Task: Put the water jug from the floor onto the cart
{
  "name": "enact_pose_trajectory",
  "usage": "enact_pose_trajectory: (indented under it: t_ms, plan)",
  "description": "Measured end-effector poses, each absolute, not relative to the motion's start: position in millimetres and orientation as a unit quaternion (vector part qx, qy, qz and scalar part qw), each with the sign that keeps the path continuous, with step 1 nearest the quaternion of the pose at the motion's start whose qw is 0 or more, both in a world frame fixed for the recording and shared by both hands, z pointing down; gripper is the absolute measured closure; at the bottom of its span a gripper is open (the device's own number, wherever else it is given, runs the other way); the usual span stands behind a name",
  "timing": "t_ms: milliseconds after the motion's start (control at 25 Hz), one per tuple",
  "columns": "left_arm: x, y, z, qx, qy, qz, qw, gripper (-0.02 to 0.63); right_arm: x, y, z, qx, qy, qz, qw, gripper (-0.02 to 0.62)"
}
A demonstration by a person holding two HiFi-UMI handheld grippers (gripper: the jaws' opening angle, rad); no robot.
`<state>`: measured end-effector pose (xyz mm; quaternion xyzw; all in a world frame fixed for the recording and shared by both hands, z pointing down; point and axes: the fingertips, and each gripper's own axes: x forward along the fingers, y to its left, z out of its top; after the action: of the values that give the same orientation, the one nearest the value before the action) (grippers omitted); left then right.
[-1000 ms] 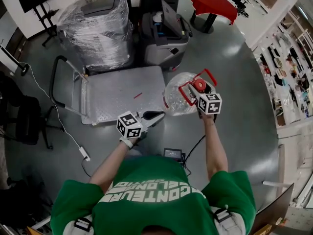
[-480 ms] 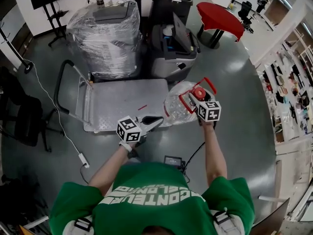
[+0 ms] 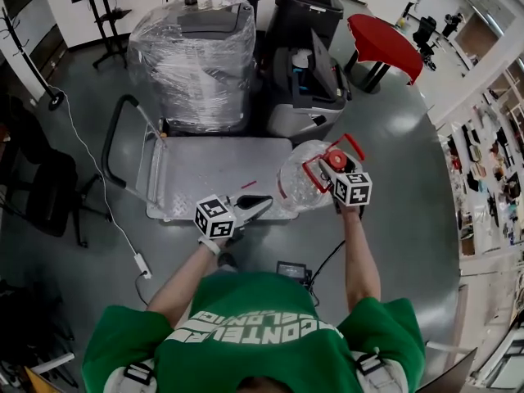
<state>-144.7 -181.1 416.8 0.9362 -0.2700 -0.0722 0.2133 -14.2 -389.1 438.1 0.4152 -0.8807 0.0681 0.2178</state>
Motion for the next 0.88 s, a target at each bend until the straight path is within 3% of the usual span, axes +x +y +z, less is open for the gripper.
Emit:
enact_pose_trajectory:
  t_ms: [880]
  plan:
    - [-205,-242,436,0.910,-0.327,-0.074,0.243,0.595,-101,-441,484,0.343,-0.902,0.076,0.250,0.291]
